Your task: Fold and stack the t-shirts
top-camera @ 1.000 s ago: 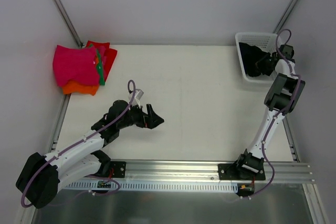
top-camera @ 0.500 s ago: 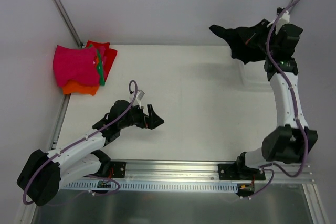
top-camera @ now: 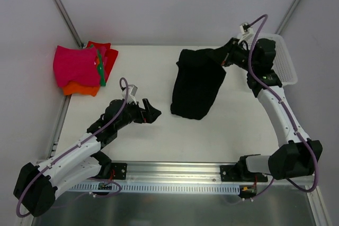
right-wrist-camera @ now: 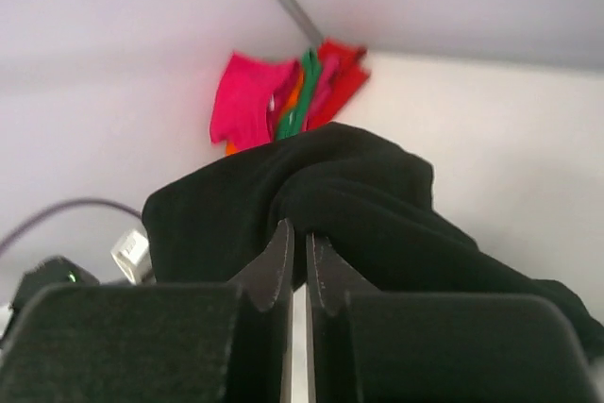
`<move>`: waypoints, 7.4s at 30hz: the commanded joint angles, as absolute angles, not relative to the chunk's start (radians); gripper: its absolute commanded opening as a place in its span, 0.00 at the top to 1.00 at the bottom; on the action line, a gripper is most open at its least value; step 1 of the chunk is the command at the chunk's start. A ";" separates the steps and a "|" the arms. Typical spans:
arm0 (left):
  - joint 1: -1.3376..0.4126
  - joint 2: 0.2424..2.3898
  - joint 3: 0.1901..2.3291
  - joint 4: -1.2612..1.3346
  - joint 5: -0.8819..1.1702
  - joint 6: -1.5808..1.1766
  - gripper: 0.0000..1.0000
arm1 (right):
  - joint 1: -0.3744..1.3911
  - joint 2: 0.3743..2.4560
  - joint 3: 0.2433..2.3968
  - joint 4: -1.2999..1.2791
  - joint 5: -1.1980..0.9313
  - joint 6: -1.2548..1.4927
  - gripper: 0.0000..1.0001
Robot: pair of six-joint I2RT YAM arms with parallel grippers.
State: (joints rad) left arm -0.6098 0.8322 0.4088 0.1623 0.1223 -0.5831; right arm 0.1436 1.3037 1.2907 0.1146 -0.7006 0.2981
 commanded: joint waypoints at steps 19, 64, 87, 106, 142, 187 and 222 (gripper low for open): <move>-0.618 0.871 0.629 0.054 -0.101 -0.534 0.01 | 0.284 0.911 1.132 -0.083 0.394 -0.084 0.99; -0.546 1.109 0.787 -0.205 -0.269 -0.600 0.01 | 0.721 1.232 1.212 -0.411 0.233 0.106 0.01; -0.359 1.620 0.876 -0.245 0.008 -0.664 0.92 | 0.703 0.971 1.029 -0.414 0.241 0.159 0.01; -0.963 0.979 0.952 -0.400 -0.411 -0.575 1.00 | 0.718 0.844 0.838 -0.390 0.251 0.226 0.00; -1.838 1.705 1.212 -0.502 -0.259 -0.759 0.01 | 0.604 1.137 1.117 -0.528 0.394 0.184 0.01; -1.324 0.802 0.718 -0.552 -0.775 -0.861 0.01 | 0.652 1.677 1.002 0.020 -0.578 0.357 0.85; -1.256 1.070 0.767 -0.372 -0.603 -0.752 0.01 | 0.723 0.956 0.943 -0.919 0.638 0.451 0.99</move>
